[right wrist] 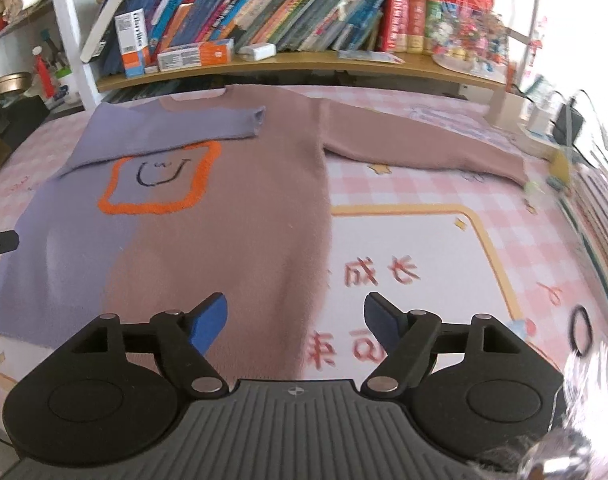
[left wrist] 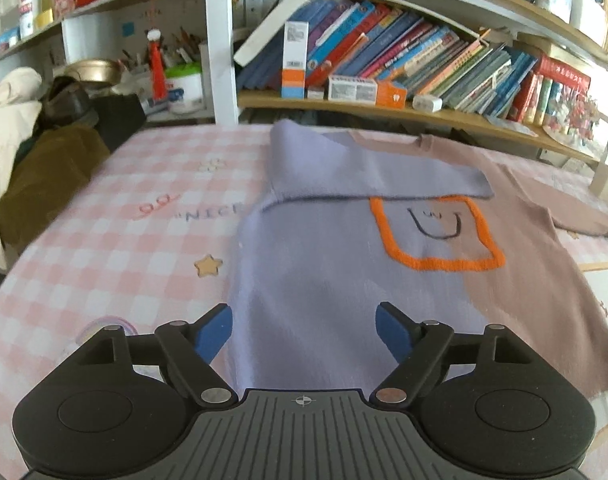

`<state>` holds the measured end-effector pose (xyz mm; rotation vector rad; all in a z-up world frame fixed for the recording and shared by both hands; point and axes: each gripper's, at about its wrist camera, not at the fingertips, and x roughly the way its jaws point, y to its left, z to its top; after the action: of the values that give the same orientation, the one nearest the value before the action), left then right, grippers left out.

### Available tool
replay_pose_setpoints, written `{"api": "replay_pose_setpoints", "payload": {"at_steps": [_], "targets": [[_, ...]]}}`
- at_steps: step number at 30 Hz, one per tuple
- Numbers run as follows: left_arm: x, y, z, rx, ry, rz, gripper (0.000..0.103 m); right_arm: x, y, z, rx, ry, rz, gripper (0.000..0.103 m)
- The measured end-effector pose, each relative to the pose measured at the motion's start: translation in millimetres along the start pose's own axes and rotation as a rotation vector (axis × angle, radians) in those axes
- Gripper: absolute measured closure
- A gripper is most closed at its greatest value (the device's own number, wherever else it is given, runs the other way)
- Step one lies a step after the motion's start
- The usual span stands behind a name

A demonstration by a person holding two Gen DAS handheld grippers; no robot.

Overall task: Fold clothes
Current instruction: 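Move the right gripper to the mauve sleeve cuff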

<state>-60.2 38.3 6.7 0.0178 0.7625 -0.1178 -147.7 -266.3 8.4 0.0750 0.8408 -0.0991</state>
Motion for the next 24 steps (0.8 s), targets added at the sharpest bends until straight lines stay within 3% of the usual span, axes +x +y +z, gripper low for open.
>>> {"api": "replay_pose_setpoints", "payload": {"at_steps": [10,17,24], "targets": [[4,-19,-11,-0.016,0.046,-0.02,0.016,-8,-34,0,0.088,-0.01,-0.061,0.027],[12,-34,-5,-0.06,0.062,0.034,0.015,1,-66,17,0.095,-0.031,-0.065,0.026],[19,-69,1,-0.095,0.081,0.103,0.015,25,-124,40,0.116,-0.038,-0.043,0.026]]}}
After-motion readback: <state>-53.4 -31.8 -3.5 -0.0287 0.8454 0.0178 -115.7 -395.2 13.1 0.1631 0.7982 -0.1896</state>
